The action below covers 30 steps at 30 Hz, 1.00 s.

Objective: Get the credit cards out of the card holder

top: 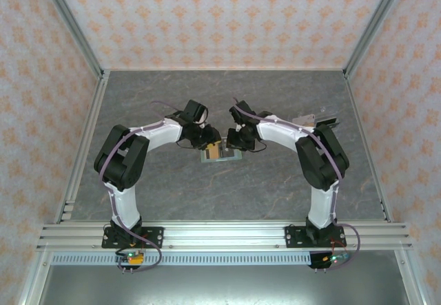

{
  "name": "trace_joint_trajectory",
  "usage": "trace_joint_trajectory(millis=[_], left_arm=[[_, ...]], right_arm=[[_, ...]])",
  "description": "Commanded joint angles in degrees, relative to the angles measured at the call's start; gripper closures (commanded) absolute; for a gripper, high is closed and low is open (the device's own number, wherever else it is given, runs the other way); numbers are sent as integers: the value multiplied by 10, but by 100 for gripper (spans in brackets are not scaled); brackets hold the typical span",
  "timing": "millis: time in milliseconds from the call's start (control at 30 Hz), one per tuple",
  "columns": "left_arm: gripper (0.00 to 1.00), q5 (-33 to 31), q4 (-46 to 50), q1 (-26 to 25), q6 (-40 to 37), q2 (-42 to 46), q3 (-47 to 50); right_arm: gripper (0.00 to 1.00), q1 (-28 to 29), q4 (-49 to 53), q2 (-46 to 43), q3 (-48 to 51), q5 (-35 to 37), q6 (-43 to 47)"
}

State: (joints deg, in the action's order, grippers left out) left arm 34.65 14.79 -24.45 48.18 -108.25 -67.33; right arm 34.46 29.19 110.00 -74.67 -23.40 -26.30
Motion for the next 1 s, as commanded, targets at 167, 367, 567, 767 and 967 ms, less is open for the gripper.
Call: trace_joint_trajectory(millis=[167, 367, 567, 767, 967], left_arm=[[70, 24, -9, -9, -12, -39, -18], [70, 34, -17, -8, -17, -50, -18], [79, 35, -18, -8, -23, -46, -17], [84, 48, -33, -6, -23, -28, -1], [91, 60, -41, -5, -34, -15, 17]], right_arm=[[77, -2, 37, 38, -28, 25, 4], [78, -3, 37, 46, -23, 27, -2], [78, -7, 39, 50, -20, 29, -11], [78, -12, 46, 54, -18, 34, -17], [78, -15, 50, 58, -16, 38, -23]])
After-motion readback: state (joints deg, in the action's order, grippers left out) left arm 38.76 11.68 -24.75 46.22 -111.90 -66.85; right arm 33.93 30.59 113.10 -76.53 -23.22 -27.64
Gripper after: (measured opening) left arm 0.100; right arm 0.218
